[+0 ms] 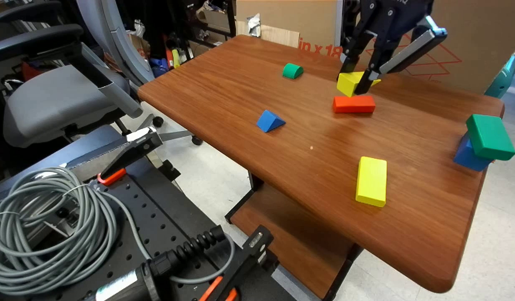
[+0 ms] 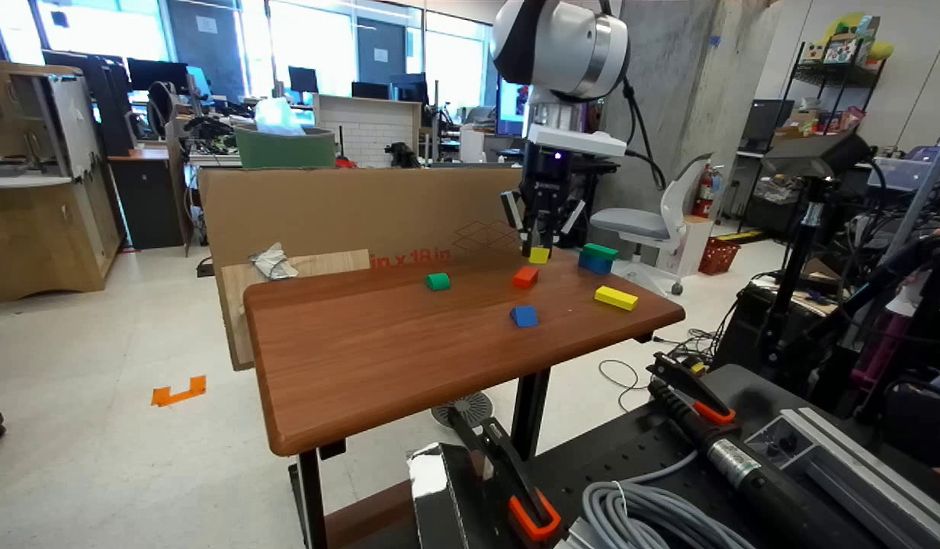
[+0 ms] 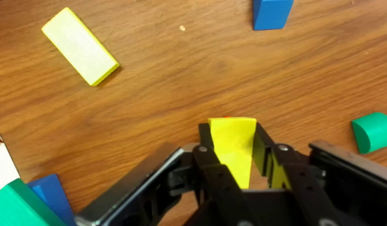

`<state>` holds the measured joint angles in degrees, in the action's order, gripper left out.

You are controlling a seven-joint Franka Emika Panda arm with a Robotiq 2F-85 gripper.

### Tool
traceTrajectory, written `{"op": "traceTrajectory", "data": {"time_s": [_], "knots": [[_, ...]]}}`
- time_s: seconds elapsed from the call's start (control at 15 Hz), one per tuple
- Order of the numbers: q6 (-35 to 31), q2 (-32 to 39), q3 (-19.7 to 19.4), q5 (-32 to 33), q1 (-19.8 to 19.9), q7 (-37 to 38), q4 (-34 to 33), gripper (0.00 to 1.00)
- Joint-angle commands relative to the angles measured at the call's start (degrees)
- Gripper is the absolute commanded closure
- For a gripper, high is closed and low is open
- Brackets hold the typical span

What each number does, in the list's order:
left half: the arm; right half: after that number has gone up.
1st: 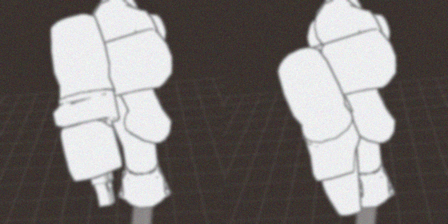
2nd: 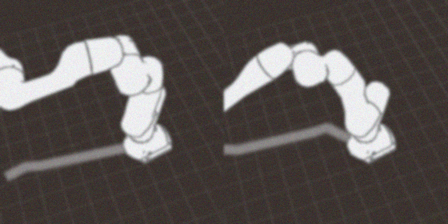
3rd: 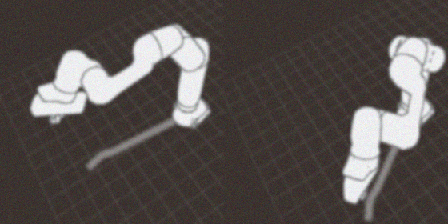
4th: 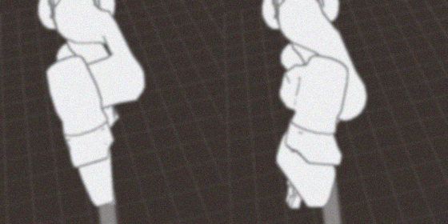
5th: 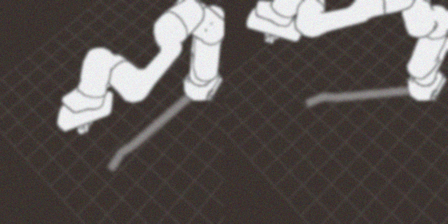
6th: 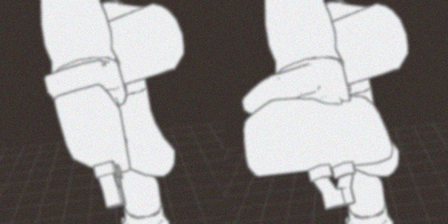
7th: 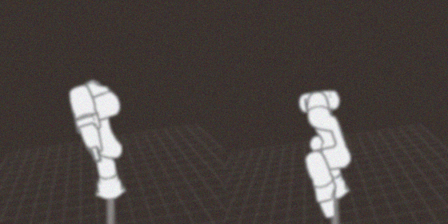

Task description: Put the rectangular block on the orange block

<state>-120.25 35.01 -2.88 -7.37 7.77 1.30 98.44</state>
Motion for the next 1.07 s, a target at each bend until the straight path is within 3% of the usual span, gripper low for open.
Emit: {"op": "traceTrajectory", "data": {"time_s": [0.0, 0.8, 0.87, 1.0], "knots": [[1.62, 2.74, 0.04, -0.71, -0.07, 1.02, -4.08, 0.92], [6.24, 9.27, -0.13, 0.76, -1.9, 3.56, -11.07, 0.92], [6.35, 9.15, -0.09, 0.67, -2.04, 3.73, -11.13, 0.42], [5.16, 7.95, -0.1, 0.91, -2.64, 3.89, -9.83, 0.34]]}}
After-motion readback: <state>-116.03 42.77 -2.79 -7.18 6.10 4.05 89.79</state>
